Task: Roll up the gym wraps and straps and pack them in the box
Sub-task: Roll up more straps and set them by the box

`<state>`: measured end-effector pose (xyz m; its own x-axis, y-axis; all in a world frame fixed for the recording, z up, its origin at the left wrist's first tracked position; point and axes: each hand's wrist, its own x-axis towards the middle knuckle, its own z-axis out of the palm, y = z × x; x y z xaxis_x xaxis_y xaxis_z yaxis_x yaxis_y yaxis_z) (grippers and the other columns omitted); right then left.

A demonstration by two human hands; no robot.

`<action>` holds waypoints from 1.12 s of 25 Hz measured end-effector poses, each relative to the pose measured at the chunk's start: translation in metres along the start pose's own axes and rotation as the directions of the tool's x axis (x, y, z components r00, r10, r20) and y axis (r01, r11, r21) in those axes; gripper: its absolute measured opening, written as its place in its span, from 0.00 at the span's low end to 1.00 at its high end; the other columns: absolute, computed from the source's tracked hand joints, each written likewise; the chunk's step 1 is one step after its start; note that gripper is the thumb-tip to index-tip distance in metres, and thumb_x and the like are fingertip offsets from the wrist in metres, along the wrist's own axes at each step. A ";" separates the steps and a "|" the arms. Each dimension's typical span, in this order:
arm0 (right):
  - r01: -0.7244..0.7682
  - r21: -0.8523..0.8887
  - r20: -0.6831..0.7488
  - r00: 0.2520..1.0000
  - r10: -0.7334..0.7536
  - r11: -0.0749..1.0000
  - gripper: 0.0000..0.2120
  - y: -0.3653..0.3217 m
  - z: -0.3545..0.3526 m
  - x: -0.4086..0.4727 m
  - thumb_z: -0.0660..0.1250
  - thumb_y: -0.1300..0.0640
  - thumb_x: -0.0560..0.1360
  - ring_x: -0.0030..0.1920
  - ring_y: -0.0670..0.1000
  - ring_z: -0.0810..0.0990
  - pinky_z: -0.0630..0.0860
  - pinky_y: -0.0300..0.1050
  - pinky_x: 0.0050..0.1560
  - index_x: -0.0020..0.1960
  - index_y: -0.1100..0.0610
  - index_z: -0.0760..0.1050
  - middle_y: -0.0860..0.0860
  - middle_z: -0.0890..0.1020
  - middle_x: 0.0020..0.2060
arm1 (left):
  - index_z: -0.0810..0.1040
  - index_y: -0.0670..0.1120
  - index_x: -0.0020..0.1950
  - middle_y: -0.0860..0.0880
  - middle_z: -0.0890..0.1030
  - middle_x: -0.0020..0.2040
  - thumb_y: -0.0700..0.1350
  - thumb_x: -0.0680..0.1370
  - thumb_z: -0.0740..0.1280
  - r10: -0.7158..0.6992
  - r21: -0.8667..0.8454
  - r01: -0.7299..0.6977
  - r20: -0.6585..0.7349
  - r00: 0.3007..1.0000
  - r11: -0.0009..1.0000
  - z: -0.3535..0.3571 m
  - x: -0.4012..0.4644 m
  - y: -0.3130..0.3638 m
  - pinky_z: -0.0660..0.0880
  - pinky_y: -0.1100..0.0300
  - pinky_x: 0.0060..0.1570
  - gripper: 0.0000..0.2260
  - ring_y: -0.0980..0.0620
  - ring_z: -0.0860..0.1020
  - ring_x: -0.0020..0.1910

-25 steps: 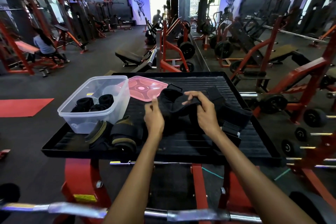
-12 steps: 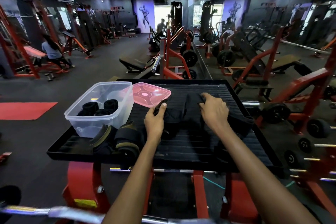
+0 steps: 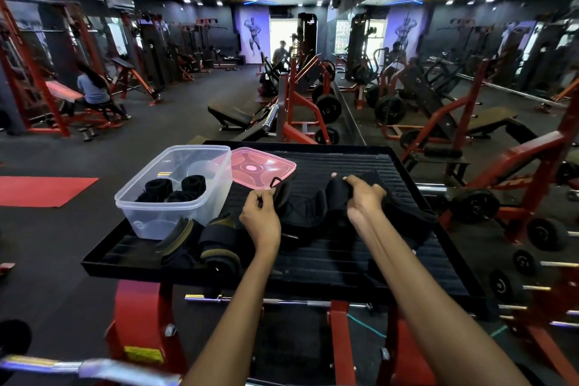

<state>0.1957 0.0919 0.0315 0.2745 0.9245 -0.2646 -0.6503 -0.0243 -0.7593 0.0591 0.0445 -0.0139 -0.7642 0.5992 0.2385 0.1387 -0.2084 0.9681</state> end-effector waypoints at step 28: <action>0.407 -0.779 0.415 0.905 -0.093 0.478 0.03 -0.005 0.004 -0.012 0.73 0.57 0.66 0.46 0.50 0.83 0.79 0.49 0.54 0.38 0.57 0.84 0.50 0.86 0.40 | 0.70 0.60 0.48 0.60 0.74 0.48 0.49 0.83 0.53 -0.032 -0.184 0.125 0.441 0.897 0.975 0.018 -0.018 -0.010 0.69 0.60 0.56 0.09 0.61 0.72 0.49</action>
<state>0.1931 0.0827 0.0408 0.0148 0.9968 0.0783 0.3521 0.0681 -0.9335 0.0826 0.0494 -0.0269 -0.4117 0.8852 0.2166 -0.0766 -0.2704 0.9597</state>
